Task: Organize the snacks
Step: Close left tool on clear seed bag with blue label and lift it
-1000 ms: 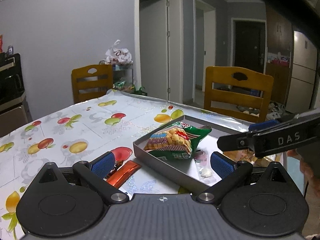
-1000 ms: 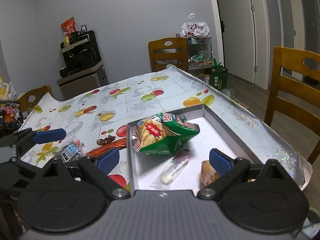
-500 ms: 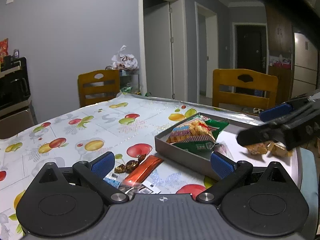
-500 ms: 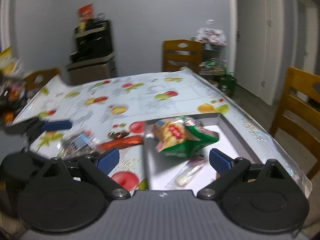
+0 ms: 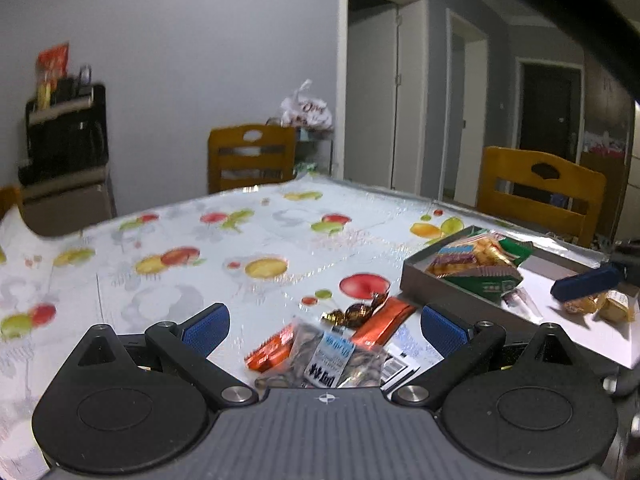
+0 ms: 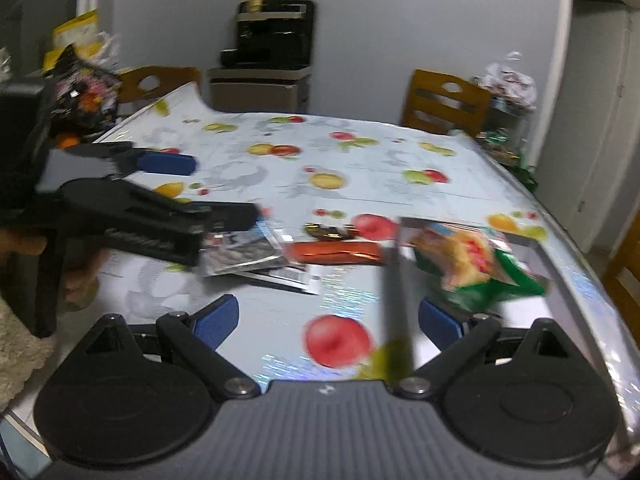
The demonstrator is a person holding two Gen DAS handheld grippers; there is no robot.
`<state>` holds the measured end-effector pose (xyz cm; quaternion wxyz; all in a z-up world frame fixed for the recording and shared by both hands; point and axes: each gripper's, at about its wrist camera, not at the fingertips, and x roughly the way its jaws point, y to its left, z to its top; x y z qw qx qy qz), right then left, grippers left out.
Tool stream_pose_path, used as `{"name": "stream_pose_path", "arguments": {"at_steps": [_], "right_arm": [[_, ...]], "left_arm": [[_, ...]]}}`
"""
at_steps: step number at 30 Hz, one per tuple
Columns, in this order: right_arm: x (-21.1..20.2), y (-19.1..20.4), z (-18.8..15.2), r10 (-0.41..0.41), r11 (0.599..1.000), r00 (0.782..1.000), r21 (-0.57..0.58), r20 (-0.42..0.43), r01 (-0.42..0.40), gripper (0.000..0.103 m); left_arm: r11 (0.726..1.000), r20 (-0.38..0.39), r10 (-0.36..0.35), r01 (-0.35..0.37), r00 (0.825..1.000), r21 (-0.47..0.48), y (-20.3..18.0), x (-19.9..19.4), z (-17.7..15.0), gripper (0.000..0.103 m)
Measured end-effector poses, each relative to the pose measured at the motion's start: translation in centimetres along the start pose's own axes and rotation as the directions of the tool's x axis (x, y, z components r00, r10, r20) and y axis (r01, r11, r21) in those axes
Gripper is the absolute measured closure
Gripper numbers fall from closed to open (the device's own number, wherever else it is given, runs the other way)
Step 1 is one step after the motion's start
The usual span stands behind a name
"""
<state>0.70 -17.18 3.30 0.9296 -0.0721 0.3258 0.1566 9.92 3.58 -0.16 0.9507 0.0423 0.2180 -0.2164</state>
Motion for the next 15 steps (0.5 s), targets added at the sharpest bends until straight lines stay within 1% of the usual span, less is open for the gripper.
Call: {"name": "stream_pose_path", "arguments": {"at_steps": [4,6,9,12,14,15], "right_arm": [[1.2,1.2,0.5,0.037,0.999,0.999,-0.018,-0.021,-0.037,0.005],[1.7,1.1,0.5,0.034,0.999,0.999,-0.017,-0.027,-0.034,0.005],[1.9,0.6,0.4,0.028,1.000,0.999,-0.004,-0.033,-0.028,0.005],[2.4,0.1,0.5,0.033,0.999,0.998,0.012,-0.047,-0.033,0.005],[2.6,-0.1,0.5,0.038,0.999,0.998,0.019,-0.051,-0.037,0.005],[2.8,0.0,0.4,0.040,0.999,0.998,0.019,-0.057,-0.039,0.005]], "left_arm": [[1.000,-0.052,-0.002,0.001,0.999,-0.025,0.3,1.3,-0.7,0.000],[0.999,-0.056,0.006,-0.008,0.998,-0.034,0.4,1.7,-1.0,0.000],[0.999,-0.046,0.029,-0.030,0.999,-0.011,0.3,2.0,-1.5,0.000],[0.999,-0.040,0.038,-0.036,0.998,0.034,-0.1,2.3,-1.7,0.006],[0.998,-0.046,0.035,-0.033,0.998,0.054,-0.4,2.5,-1.9,0.011],[0.998,-0.054,0.033,-0.029,0.998,0.059,-0.5,2.7,-1.9,0.012]]}}
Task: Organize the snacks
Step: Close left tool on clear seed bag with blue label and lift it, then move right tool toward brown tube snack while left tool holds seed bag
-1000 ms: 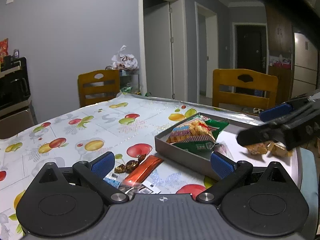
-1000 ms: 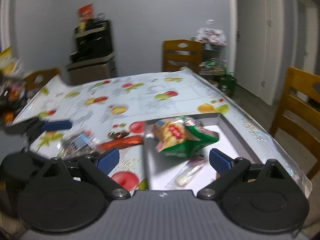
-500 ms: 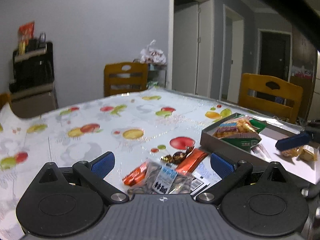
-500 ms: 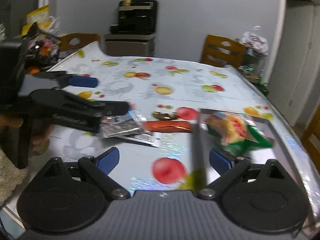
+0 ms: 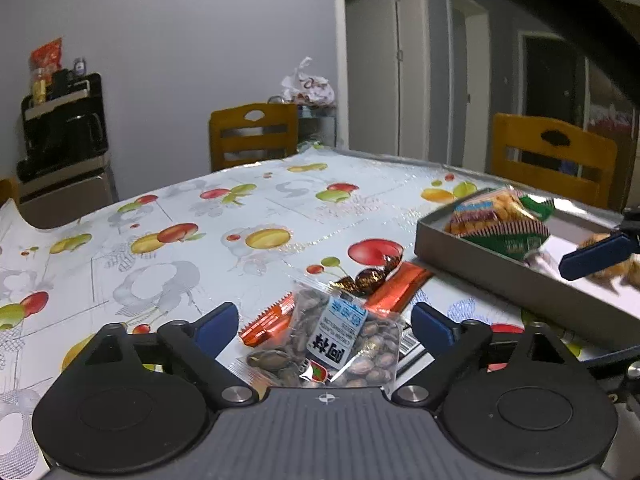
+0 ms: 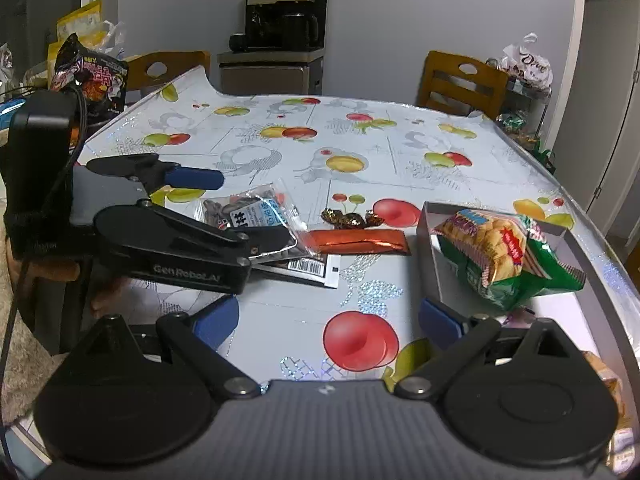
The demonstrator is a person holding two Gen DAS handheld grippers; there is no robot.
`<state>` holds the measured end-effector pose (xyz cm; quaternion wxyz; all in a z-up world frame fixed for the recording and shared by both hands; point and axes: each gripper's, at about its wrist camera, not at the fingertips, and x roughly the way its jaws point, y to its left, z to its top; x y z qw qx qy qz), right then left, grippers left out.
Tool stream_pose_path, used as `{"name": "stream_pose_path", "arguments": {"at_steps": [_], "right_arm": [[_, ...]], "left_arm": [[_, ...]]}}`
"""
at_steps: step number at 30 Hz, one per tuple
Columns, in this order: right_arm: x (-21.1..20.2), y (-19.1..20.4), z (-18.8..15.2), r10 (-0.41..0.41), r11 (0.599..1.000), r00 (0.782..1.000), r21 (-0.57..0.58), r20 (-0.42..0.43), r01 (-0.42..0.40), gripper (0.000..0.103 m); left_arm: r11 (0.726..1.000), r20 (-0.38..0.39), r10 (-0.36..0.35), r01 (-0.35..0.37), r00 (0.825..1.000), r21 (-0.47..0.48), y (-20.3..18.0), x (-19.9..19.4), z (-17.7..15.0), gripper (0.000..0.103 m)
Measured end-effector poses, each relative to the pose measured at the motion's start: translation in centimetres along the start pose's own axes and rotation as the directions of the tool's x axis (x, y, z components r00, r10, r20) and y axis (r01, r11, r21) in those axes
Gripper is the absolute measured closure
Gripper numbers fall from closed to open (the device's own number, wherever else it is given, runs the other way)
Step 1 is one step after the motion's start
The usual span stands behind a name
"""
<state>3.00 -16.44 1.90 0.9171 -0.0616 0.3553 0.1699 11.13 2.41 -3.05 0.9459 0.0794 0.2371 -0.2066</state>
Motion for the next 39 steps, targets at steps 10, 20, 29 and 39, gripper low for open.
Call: {"name": "stream_pose_path", "arguments": {"at_steps": [10,20,29,39], "right_arm": [[0.4,0.5,-0.4,0.011,1.000,1.000,-0.015,-0.010,-0.011,0.005],[0.3,0.6,-0.4,0.008,1.000,1.000,-0.012,-0.012,-0.008,0.005],[0.4,0.6,-0.3,0.015,0.999,1.000,0.043,-0.011,-0.014,0.005],[2.6,0.8,0.8,-0.017,0.992,0.998,0.127,0.061,0.009,0.005]], "left_arm": [[0.998,-0.056,-0.024,0.027,0.998,0.048,-0.8,0.8,-0.4,0.035],[0.998,-0.046,-0.017,0.020,0.999,0.060,-1.0,0.1,0.0,0.046],[0.999,0.096,0.012,-0.008,0.995,-0.039,-0.4,-2.8,1.6,0.047],[0.988,0.274,-0.046,0.084,0.961,-0.130,-1.5,-6.2,2.5,0.047]]}}
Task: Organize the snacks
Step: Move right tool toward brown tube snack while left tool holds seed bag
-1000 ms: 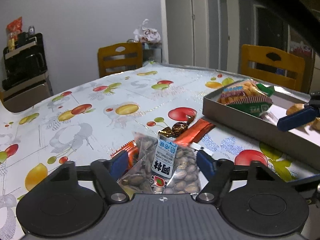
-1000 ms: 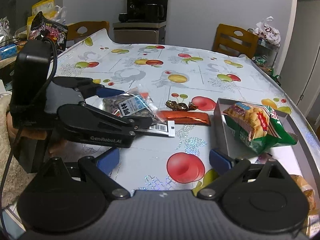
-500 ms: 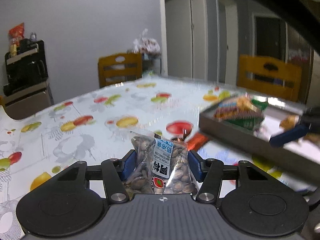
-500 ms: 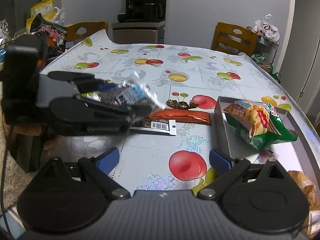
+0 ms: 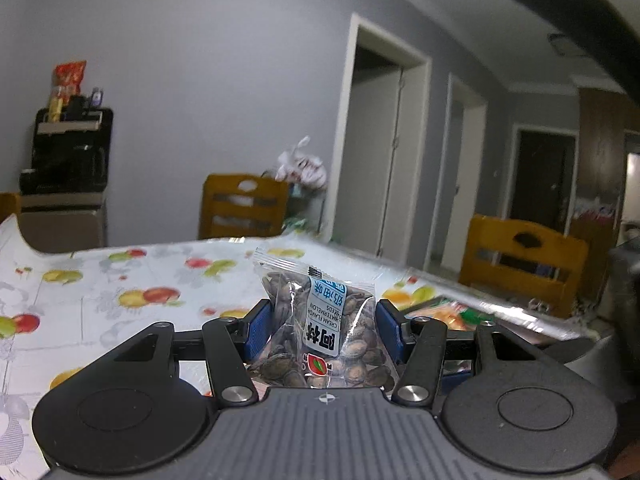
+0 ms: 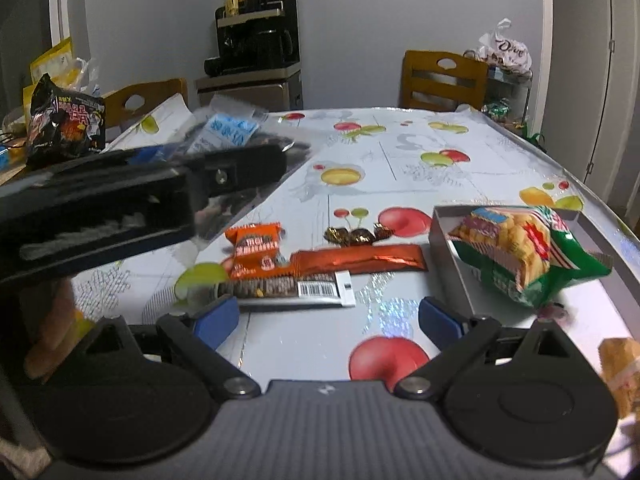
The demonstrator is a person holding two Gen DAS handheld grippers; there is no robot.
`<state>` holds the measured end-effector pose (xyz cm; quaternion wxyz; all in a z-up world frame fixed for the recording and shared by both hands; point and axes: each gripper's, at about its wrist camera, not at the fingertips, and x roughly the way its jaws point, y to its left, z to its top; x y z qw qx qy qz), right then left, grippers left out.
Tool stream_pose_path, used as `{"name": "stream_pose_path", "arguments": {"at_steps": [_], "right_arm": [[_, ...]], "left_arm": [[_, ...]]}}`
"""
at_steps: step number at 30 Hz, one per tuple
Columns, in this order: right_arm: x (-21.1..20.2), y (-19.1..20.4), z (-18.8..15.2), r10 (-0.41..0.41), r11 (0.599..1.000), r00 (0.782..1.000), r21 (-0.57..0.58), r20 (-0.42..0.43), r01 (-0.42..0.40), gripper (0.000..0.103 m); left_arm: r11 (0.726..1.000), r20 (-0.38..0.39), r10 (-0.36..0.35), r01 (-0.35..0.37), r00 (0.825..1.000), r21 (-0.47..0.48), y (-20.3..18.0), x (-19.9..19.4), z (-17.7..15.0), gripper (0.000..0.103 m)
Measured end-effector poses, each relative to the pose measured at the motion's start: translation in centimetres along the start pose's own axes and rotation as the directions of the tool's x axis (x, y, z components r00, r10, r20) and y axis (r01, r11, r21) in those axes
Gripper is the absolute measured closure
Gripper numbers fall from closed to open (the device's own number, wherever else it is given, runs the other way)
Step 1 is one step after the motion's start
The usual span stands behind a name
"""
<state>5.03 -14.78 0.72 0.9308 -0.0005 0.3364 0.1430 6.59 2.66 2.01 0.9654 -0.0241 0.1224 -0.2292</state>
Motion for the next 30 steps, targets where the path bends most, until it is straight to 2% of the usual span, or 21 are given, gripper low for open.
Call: {"name": "stream_pose_path", "arguments": {"at_steps": [5,9,13,17,20,22,24,27,30], "right_arm": [[1.1,1.1,0.4,0.007,1.000,1.000,-0.016,0.023,-0.006,0.005],[2.1,1.8,0.6,0.007,1.000,0.998,-0.028,0.061,-0.005,0.005],[2.8,1.7,0.6,0.017,1.000,0.992,-0.005,0.127,-0.016,0.005],[3.6,1.8,0.7,0.015,1.000,0.990,-0.005,0.143,-0.014,0.005],[4.7,2.2,0.7,-0.007,1.000,0.995,-0.019,0.104,0.009,0.005],[5.1,2.3,0.6,-0.016,1.000,0.995,-0.025,0.096,0.019,0.005],[5.3,2.3,0.5,-0.023,0.999,0.996,-0.028,0.090,0.026,0.005],[5.7,2.1,0.3,-0.027,0.999,0.997,-0.031,0.079,0.029,0.005],[6.1,1.9,0.3,-0.013,1.000,0.998,-0.023,0.057,0.014,0.005]], "left_arm": [[0.999,0.042,-0.006,0.008,0.999,-0.045,-0.3,-0.7,0.1,0.047],[0.993,0.064,0.047,-0.040,0.997,-0.108,-0.7,-0.9,-0.1,0.047],[0.985,0.059,0.070,-0.059,0.996,-0.159,-0.5,-1.1,-0.2,0.047],[0.972,0.087,0.121,-0.101,0.989,-0.210,0.2,-1.8,0.0,0.047],[0.957,0.106,0.203,-0.174,0.973,-0.234,1.2,-2.4,0.5,0.047],[0.939,0.086,0.272,-0.244,0.958,-0.243,2.2,-2.0,0.5,0.046],[0.913,0.037,0.330,-0.309,0.943,-0.265,3.5,-1.2,0.4,0.047],[0.874,-0.047,0.373,-0.368,0.927,-0.318,5.8,0.1,-0.1,0.047],[0.839,-0.093,0.424,-0.430,0.901,-0.335,7.7,1.0,-0.6,0.047]]}}
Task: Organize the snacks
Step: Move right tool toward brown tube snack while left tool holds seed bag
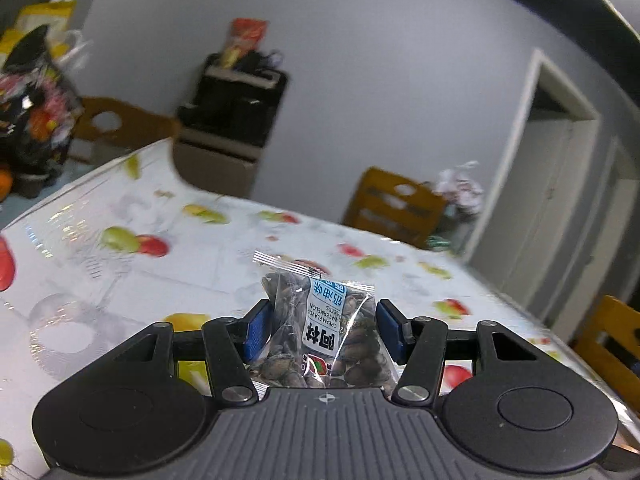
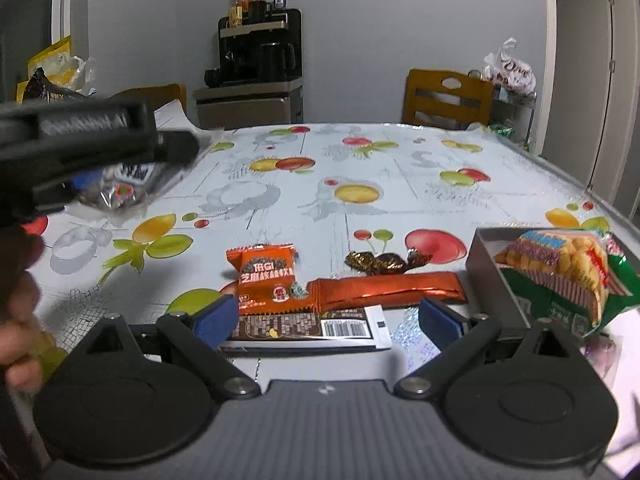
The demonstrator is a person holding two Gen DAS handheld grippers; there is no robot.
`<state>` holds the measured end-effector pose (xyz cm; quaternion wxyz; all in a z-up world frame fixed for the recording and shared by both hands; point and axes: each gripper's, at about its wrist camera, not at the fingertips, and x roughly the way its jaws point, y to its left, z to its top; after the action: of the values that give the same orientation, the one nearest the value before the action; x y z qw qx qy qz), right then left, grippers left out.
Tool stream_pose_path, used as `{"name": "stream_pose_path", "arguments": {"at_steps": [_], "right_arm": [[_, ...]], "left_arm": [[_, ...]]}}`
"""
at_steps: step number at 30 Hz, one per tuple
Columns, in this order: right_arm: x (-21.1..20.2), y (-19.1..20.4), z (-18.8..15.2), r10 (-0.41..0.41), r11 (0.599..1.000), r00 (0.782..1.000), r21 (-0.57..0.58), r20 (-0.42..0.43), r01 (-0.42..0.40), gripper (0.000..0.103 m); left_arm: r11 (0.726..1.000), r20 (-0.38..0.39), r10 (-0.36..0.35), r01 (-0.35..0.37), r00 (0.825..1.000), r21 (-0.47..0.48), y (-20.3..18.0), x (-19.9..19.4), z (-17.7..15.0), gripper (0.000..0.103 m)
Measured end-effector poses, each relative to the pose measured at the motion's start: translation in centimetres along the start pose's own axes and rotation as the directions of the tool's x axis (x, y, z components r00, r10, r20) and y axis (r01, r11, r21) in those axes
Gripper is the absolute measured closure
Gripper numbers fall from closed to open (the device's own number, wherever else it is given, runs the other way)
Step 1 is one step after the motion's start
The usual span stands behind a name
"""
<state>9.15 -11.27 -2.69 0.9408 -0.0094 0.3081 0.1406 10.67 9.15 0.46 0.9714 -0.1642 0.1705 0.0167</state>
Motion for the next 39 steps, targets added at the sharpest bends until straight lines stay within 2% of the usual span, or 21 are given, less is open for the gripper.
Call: {"name": "stream_pose_path", "arguments": {"at_steps": [3,6,8,10,13,16,18,20,23,26,32,39], "right_arm": [[0.4,0.2,0.2,0.011,1.000,1.000,-0.011,-0.014,-0.011,0.005],[1.5,0.4,0.4,0.008,1.000,0.998,-0.023,-0.060,-0.009,0.005],[1.3,0.5,0.6,0.047,0.999,0.998,-0.024,-0.052,-0.049,0.005],[0.9,1.3,0.6,0.064,0.992,0.997,-0.107,-0.031,-0.067,0.005],[0.6,2.5,0.6,0.047,0.972,0.999,-0.229,-0.004,-0.047,0.005],[0.5,2.9,1.1,0.127,0.956,0.991,-0.261,-0.037,-0.132,0.005],[0.5,3.2,1.3,0.146,0.957,0.988,-0.245,-0.056,-0.155,0.005],[0.8,3.7,1.5,0.111,0.966,0.992,-0.227,-0.058,-0.121,0.005],[2.0,4.1,1.5,0.002,0.977,0.999,-0.212,-0.044,-0.011,0.005],[2.9,4.2,1.0,-0.038,0.973,0.998,-0.229,-0.055,0.025,0.005],[1.8,4.1,-0.3,-0.080,0.962,0.993,-0.268,-0.088,0.054,0.005],[-0.6,1.8,-1.7,-0.101,0.975,0.987,-0.212,-0.124,0.074,0.005]], "left_arm": [[0.999,0.004,0.039,-0.039,0.999,0.003,0.8,0.6,0.2,0.047],[0.999,-0.009,0.037,-0.036,0.999,0.004,1.1,0.9,0.3,0.046],[0.999,-0.016,0.036,-0.036,0.999,0.010,1.2,1.1,0.2,0.046],[0.999,-0.018,0.038,-0.037,0.999,0.013,1.0,1.1,-0.1,0.046],[0.999,-0.020,0.036,-0.036,0.999,0.014,1.0,1.1,-0.2,0.046],[0.999,-0.021,0.035,-0.035,0.999,0.010,1.1,1.1,-0.1,0.046],[0.999,-0.015,0.037,-0.037,0.999,0.011,1.1,1.0,-0.1,0.046],[0.999,-0.007,0.039,-0.038,0.999,0.014,1.0,0.9,-0.1,0.046],[0.999,-0.006,0.037,-0.037,0.999,0.018,0.9,0.8,-0.1,0.046],[0.999,-0.006,0.036,-0.036,0.999,0.022,0.9,0.8,-0.1,0.046],[0.999,-0.015,0.024,-0.024,1.000,0.022,0.9,0.8,0.0,0.046],[1.000,-0.020,0.014,-0.014,1.000,0.020,0.9,0.8,0.0,0.045]]}}
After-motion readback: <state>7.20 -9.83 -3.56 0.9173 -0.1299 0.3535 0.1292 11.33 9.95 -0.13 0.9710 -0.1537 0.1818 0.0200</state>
